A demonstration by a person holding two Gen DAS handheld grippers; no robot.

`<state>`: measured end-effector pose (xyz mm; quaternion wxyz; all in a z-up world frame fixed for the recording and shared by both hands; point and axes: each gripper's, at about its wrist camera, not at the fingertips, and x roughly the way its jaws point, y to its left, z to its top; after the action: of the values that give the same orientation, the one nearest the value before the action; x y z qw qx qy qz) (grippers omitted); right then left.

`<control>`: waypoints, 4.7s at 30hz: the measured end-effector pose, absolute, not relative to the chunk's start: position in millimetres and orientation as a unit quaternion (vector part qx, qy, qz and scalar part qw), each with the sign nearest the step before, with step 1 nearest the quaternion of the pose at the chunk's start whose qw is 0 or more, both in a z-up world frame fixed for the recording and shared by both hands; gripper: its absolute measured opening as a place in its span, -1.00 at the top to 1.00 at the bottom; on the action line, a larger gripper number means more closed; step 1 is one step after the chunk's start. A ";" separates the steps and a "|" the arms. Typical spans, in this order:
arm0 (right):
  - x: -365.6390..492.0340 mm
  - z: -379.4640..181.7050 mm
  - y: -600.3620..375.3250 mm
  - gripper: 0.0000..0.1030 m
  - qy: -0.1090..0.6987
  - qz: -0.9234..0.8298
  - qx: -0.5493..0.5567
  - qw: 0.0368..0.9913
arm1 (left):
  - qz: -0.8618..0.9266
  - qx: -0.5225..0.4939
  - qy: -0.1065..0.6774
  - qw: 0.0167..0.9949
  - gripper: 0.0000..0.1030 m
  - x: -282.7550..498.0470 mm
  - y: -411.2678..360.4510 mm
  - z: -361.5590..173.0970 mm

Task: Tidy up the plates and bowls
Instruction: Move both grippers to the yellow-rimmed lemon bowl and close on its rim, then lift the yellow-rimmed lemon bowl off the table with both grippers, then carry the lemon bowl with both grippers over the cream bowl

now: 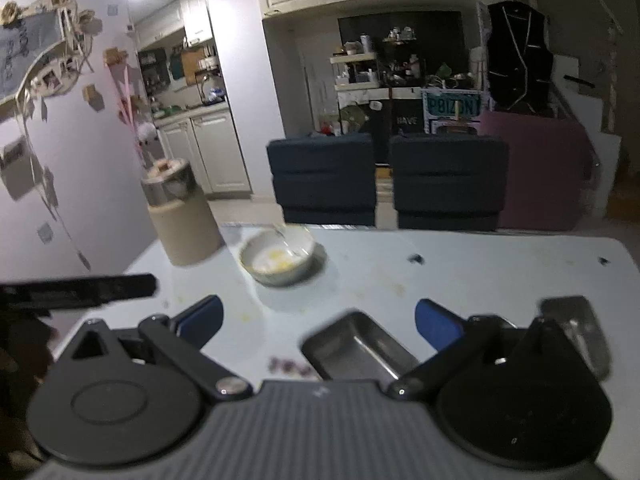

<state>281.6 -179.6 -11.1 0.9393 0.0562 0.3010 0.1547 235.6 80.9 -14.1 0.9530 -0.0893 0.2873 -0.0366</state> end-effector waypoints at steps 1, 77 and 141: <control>290.7 -9.4 -175.1 -0.99 0.299 0.157 0.065 0.939 | -0.030 -0.084 0.285 0.954 -1.00 244.4 83.2 -12.7; 567.9 -186.1 -42.7 0.77 0.496 0.135 0.059 0.856 | -0.038 -0.125 0.439 0.889 0.82 443.9 169.1 -171.4; 201.2 -96.4 -229.0 0.82 0.416 0.049 0.152 0.895 | -0.137 -0.056 0.404 0.903 0.83 151.7 -38.5 -84.8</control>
<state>201.2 -229.0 -96.4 0.8955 0.1517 0.4156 0.0490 151.7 -38.5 -84.8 0.9025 -0.0558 0.4044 -0.1371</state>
